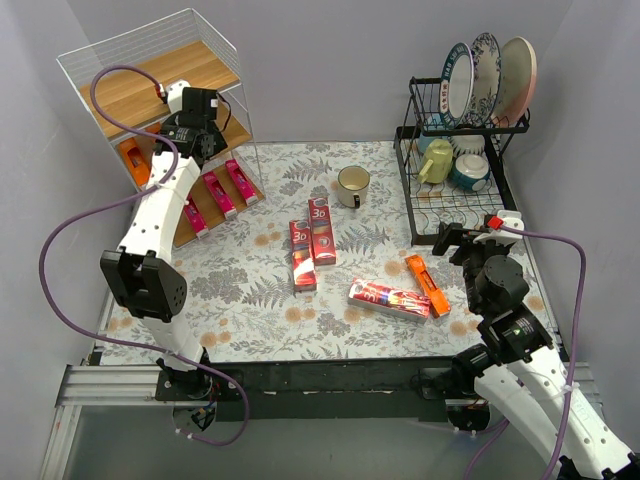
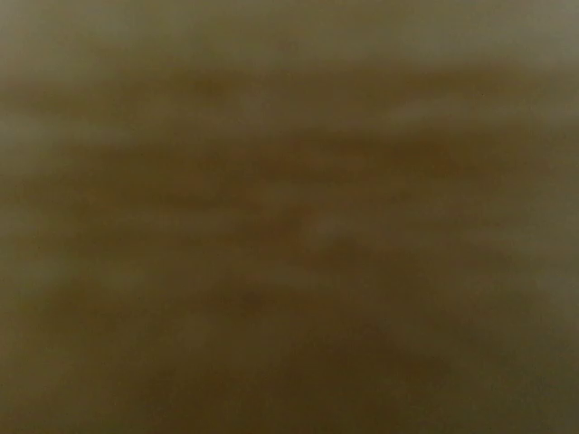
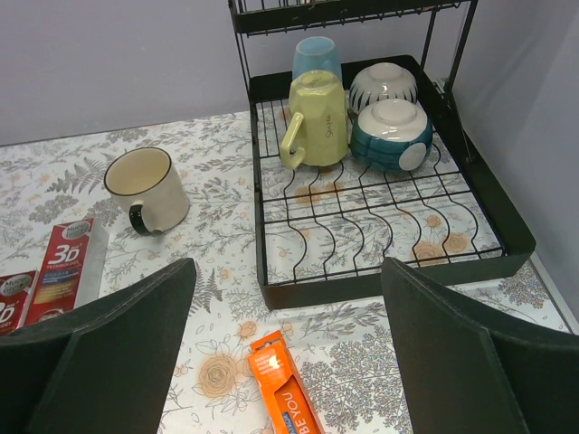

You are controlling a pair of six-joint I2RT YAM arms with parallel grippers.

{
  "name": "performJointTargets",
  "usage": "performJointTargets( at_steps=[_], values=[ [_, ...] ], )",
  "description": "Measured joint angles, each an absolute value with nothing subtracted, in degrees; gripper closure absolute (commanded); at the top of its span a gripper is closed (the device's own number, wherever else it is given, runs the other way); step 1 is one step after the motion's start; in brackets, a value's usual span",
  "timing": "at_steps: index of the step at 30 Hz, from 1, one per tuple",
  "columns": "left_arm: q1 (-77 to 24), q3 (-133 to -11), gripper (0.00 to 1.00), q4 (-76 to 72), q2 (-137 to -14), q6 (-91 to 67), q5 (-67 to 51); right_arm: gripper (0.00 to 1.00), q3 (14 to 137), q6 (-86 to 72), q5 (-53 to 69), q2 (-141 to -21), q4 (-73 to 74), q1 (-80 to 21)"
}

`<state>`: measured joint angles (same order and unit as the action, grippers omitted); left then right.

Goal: Place and organize the toothpastes onto the shelf

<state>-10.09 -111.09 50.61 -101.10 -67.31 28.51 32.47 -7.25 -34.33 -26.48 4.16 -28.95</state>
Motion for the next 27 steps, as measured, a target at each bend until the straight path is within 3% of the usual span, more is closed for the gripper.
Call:
performJointTargets(
  at_steps=[9, 15, 23, 27],
  values=[
    [-10.0, -108.3, 0.66, 46.2, -101.1, -67.5, 31.0, 0.09, 32.5, -7.2, -34.3, -26.5, 4.2, -28.9],
    [-10.0, -107.9, 0.66, 45.1, -101.1, -67.4, 32.1, 0.09, 32.5, -7.3, -33.9, -26.5, 4.2, -28.9],
    [-10.0, -107.9, 0.41, 45.2, -101.1, -67.0, 32.2, 0.09, 32.5, -7.3, -33.6, -26.5, 4.2, -28.9],
    [-9.9, -107.9, 0.34, 45.3, -100.9, -66.7, 31.2, 0.09, 32.5, -7.2, -32.8, -26.9, 4.2, -28.9]
  ],
)
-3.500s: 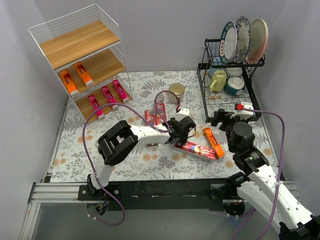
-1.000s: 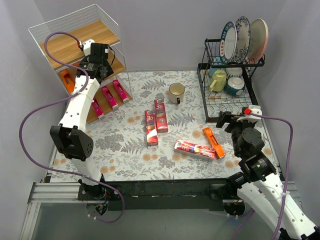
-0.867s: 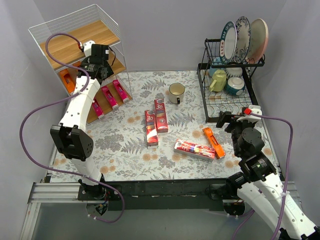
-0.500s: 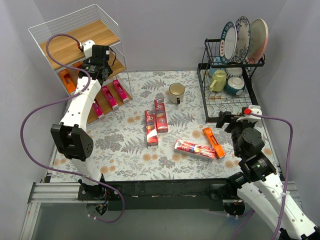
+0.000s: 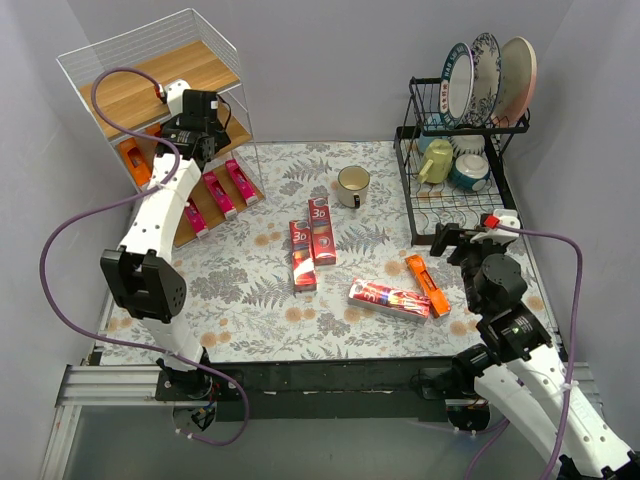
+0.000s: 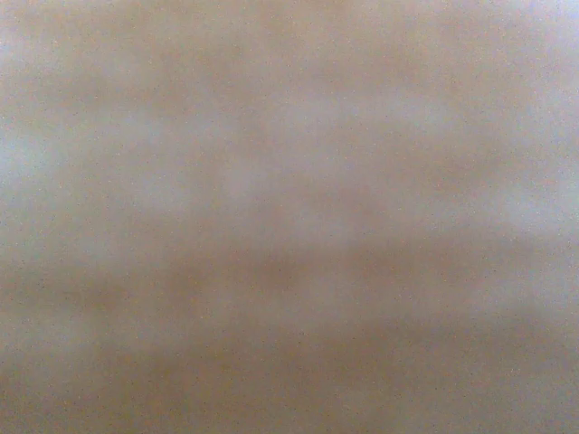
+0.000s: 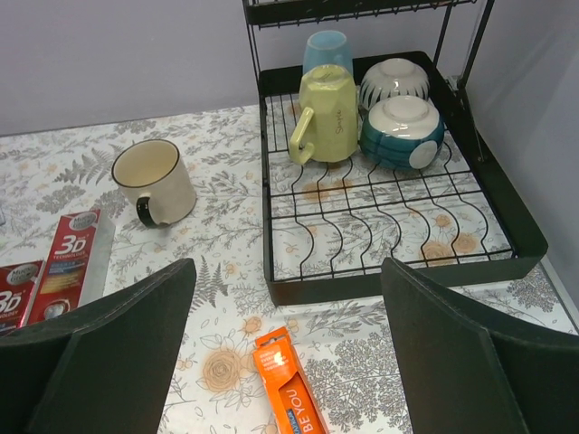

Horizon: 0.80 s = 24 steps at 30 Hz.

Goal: Place and organize the toothpastes onto the shelf

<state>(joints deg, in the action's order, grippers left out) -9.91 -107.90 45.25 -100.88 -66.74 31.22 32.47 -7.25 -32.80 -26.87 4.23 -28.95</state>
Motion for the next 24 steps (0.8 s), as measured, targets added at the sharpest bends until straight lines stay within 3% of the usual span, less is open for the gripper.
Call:
performJointTargets(
  at_steps=[9, 17, 24],
  values=[
    [-10.2, -103.4, 0.21, 45.7, -91.7, -65.1, 21.9, 0.01, 38.4, -7.8, -27.2, -35.7, 11.9, -28.9],
    [-15.8, -83.1, 0.07, 37.3, -70.8, -62.3, 9.2, 0.01, 43.2, -10.6, -22.3, -47.7, 21.4, -28.8],
    [-22.0, -63.0, 0.02, 29.0, -62.2, -59.5, 2.1, 0.05, 44.6, -12.1, -17.9, -57.5, 27.6, -25.7]
  ],
)
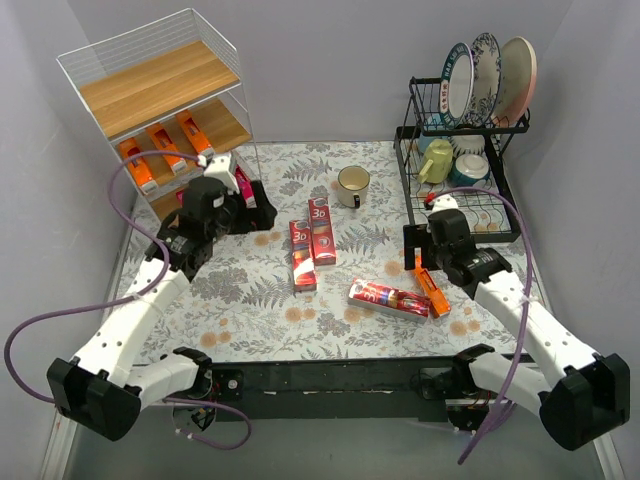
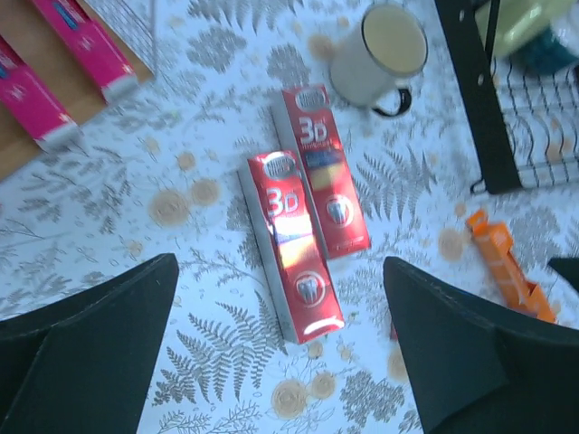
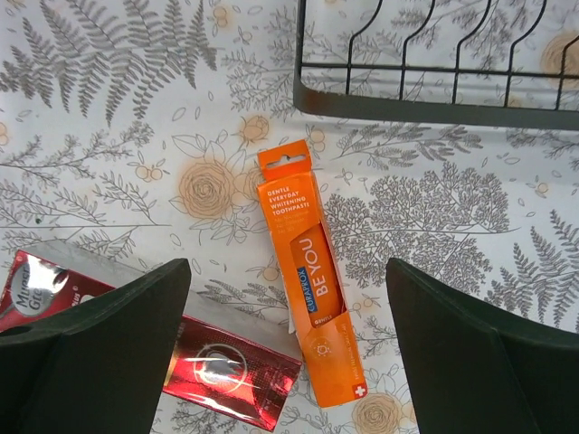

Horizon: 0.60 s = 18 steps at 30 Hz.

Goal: Place and organize the toothpastes onto the shelf

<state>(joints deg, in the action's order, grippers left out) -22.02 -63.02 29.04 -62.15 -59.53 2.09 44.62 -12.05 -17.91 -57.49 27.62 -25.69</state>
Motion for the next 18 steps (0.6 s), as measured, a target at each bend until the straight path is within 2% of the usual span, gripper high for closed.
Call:
performJointTargets(
  at_steps=[7, 18],
  values=[
    [-24.3, -49.1, 0.02, 22.5, -60.1, -58.2, -3.1, 0.07, 46.8, -12.0, -11.6, -67.1, 29.0, -19.7],
    [-24.4, -45.4, 0.02, 17.3, -55.7, -58.1, -5.7, 0.16, 49.4, -11.1, -4.9, -84.2, 28.1, -15.3]
  ],
)
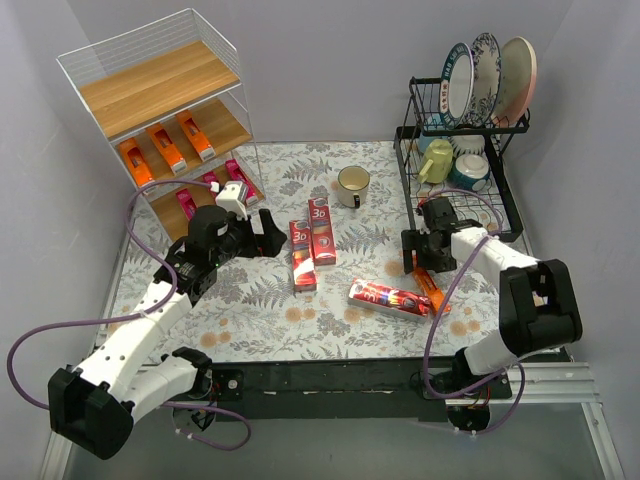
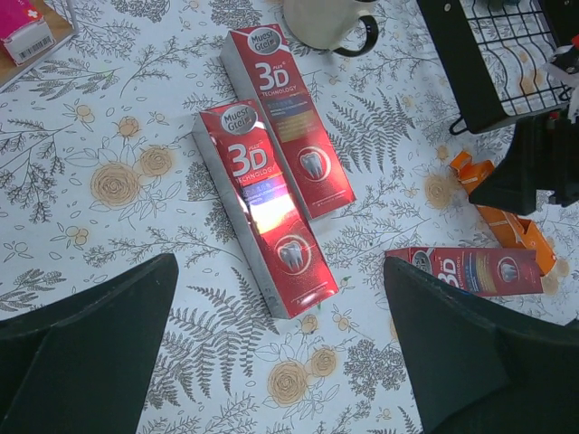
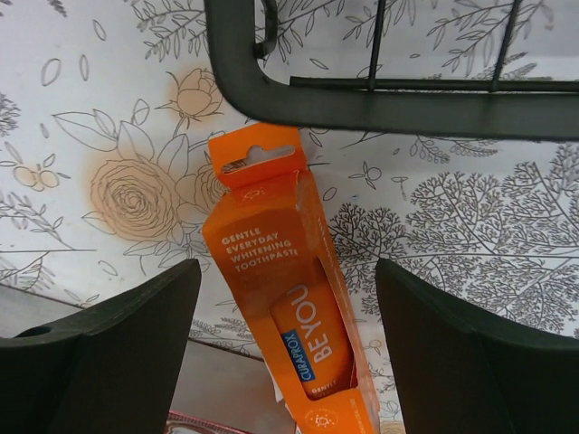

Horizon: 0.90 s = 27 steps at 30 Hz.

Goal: Place and organize the toothpastes onto the shelf

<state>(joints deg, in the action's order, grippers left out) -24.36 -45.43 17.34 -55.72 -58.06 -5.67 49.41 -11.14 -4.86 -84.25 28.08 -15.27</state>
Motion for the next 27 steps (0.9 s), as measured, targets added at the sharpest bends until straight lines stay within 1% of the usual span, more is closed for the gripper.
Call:
performJointTargets(
  at_steps=[3, 5, 6, 10, 11, 13, 14, 16, 18, 19, 20, 21, 24, 27],
  values=[
    [-24.4, -45.4, 0.02, 16.7, -55.5, -58.1, -6.1, 0.22, 49.9, -10.0, -4.7, -87.9, 27.9, -15.2],
    [-24.4, -45.3, 0.02, 16.4, -55.5, -58.1, -6.4, 0.24, 50.3, -9.3, -4.5, -89.6, 27.8, -15.2],
    [-24.5, -45.3, 0.02, 16.3, -55.5, -58.1, -6.5, 0.28, 50.5, -9.0, -4.6, -90.1, 27.9, -15.2],
    [-24.5, -45.3, 0.02, 16.2, -55.6, -58.1, -6.8, 0.35, 50.9, -7.8, -4.5, -90.8, 27.3, -15.2],
    [-24.5, -45.3, 0.02, 16.2, -55.7, -58.1, -6.9, 0.39, 50.9, -7.4, -4.5, -90.9, 27.3, -15.2],
    [-24.5, -45.3, 0.02, 16.1, -55.9, -58.1, -7.4, 0.43, 51.2, -6.9, -4.8, -91.3, 27.4, -15.3],
    [-24.5, -45.3, 0.02, 16.0, -56.0, -58.1, -7.7, 0.49, 51.4, -6.8, -4.9, -91.5, 27.3, -15.4],
    [-24.5, -45.3, 0.02, 15.7, -56.2, -58.1, -8.4, 0.54, 51.6, -6.3, -4.9, -91.7, 27.0, -15.6],
    [-24.7, -45.0, 0.02, 15.4, -56.3, -58.1, -8.6, 0.55, 51.6, -6.2, -4.8, -91.7, 26.9, -15.7],
    [-24.9, -44.9, 0.02, 15.2, -56.4, -58.1, -8.5, 0.58, 51.6, -6.3, -4.8, -91.7, 26.8, -15.7],
    [-25.3, -44.9, 0.02, 15.2, -56.6, -58.1, -8.5, 0.63, 51.6, -6.4, -4.7, -91.6, 26.8, -15.8],
    [-25.6, -44.9, 0.02, 15.1, -57.0, -58.1, -8.3, 0.65, 51.6, -6.6, -4.7, -91.6, 26.8, -15.8],
    [-27.8, -45.2, 0.02, 15.3, -58.9, -58.0, -7.2, 0.67, 51.6, -7.9, -4.4, -91.3, 26.9, -15.8],
    [-31.9, -47.1, 0.02, 16.8, -62.0, -58.1, -5.0, 0.68, 51.6, -10.5, -3.9, -90.6, 27.4, -16.0]
  ],
)
